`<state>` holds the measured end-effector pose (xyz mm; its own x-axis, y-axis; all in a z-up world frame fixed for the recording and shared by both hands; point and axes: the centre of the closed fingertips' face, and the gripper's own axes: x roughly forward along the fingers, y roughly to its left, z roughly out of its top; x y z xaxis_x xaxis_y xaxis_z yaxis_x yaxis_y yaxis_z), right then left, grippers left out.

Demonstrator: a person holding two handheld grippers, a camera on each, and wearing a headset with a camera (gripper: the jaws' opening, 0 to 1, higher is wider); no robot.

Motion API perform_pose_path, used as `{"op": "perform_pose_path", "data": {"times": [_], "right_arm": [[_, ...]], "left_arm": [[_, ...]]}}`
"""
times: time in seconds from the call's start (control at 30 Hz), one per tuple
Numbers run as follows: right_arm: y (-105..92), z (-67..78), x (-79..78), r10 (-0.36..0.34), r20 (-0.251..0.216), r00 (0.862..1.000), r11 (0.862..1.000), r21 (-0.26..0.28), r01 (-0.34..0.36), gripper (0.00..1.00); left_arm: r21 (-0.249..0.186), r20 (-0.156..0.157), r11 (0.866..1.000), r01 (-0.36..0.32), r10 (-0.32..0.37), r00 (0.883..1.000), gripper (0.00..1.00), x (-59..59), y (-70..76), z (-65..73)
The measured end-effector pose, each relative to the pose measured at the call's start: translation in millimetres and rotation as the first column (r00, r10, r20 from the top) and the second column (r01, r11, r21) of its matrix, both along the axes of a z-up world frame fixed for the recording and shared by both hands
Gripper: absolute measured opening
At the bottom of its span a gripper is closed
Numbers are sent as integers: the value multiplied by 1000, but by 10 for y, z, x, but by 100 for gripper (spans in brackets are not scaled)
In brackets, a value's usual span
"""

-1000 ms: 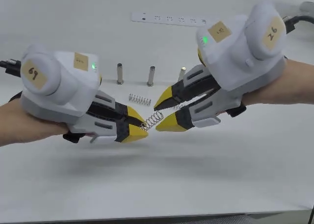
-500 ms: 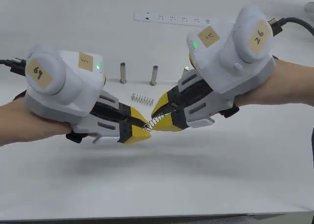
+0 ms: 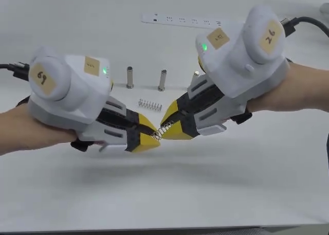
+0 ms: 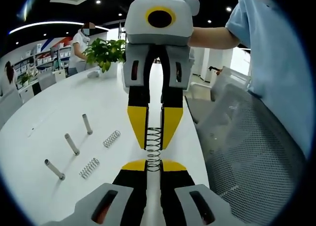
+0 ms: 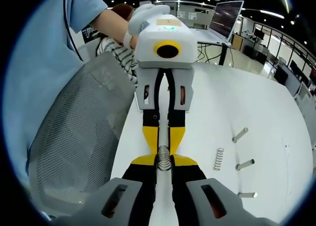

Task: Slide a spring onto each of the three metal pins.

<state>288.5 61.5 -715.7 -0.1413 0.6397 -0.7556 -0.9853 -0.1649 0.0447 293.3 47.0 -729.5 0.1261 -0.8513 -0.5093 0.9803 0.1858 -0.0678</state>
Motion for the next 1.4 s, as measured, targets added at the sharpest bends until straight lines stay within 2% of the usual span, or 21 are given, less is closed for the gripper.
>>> {"op": "perform_pose_path", "data": {"times": [0.5, 0.57, 0.67, 0.83, 0.97, 1.07, 1.17, 1.33, 1.4], "right_arm": [[-14, 7, -2, 8, -4, 1000, 1000, -19, -8, 7], [-18, 13, -5, 5, -10, 1000, 1000, -20, -6, 7], [-19, 13, -4, 7, -5, 1000, 1000, -22, -8, 7], [-19, 12, 14, 9, 3, 1000, 1000, -27, -9, 7], [-23, 10, 16, 12, 4, 1000, 999, -30, -12, 7], [-28, 9, 18, 11, 2, 1000, 999, -31, -10, 7], [-38, -4, 28, 10, 5, 1000, 999, -35, -10, 7], [-46, -15, 23, 8, 5, 1000, 999, -37, -7, 7], [-48, -13, 15, 8, 4, 1000, 999, -38, -8, 7]], "left_arm": [[-1, 11, 1000, 1, -1, 1000, 1, 4, -1, 5], [-9, -8, 1000, -6, 6, 1000, 1, -2, -6, 10], [-7, 0, 1000, -5, 5, 1000, 1, 4, -6, 6], [-4, 31, 1000, -3, 3, 1000, 2, 24, -7, 4], [-7, 31, 1000, -4, 4, 1000, 2, 22, -11, 0], [-3, 22, 1000, -11, 11, 1000, 11, 19, 0, -21], [-3, 17, 1000, -15, 15, 1000, 13, 10, 20, -36], [-15, 10, 999, -51, 51, 999, 30, 20, 63, -47], [-21, -1, 997, -73, 73, 997, 42, 24, 82, -55]]}}
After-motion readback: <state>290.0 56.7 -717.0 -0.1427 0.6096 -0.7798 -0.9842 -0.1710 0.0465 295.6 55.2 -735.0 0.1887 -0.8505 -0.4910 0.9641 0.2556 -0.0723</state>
